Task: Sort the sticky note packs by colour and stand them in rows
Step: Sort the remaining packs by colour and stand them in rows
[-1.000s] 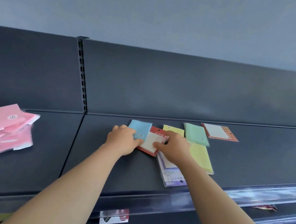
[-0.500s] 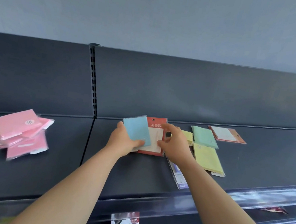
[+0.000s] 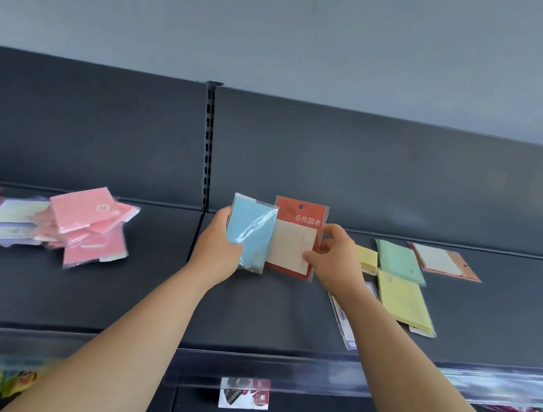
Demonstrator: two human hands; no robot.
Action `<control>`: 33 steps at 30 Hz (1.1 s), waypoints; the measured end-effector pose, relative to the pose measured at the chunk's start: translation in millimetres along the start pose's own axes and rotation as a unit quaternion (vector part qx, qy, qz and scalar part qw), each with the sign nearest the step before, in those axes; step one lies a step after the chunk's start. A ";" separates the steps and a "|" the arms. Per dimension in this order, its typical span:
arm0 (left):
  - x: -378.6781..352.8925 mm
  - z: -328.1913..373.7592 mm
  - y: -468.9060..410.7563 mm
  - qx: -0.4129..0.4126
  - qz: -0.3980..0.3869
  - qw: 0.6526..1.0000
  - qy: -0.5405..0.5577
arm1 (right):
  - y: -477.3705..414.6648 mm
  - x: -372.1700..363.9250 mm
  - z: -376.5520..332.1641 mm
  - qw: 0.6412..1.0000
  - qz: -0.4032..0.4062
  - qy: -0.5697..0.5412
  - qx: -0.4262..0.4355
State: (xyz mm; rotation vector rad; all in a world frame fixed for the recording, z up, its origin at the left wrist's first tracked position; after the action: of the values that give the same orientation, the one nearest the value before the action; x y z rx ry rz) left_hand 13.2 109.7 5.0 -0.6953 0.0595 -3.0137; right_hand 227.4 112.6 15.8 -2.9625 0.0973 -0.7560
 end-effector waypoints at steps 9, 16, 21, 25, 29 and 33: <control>60.6 -7.3 30.9 0.031 0.142 0.989 0.006 | -0.6 -32.8 -32.0 0.998 -0.038 -0.037 0.036; 124.7 -18.7 85.2 0.041 0.241 0.970 0.013 | 14.8 -81.0 -74.8 0.991 -0.092 -0.046 0.082; 176.5 -31.7 97.7 0.006 0.279 0.959 0.042 | 25.8 -114.9 -115.8 0.988 -0.097 -0.045 0.114; 226.8 -48.1 101.4 0.008 0.285 0.958 0.041 | 34.6 -153.9 -150.5 0.986 -0.101 -0.039 0.127; 282.6 -70.3 106.3 0.014 0.277 0.960 0.029 | 44.4 -201.8 -188.2 0.987 -0.081 -0.036 0.135; 335.5 -101.0 110.2 0.038 0.252 0.967 0.028 | 56.3 -256.3 -218.7 0.988 -0.075 -0.047 0.124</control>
State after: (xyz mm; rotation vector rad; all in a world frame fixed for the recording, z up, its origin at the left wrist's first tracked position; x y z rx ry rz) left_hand -328.1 -16.3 55.5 -0.4947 0.1044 -2.5303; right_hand -104.5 63.5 79.9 -2.7824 -0.2126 -0.5931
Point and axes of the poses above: each hand's wrist, its own y-axis away from the middle knuckle, its own x-axis out of the back of the hand, z = x × y, the point moved 6 cm from there along -y, towards the middle knuckle, and after that the axes turned 7 degrees about -z, right-handed, at the moved point
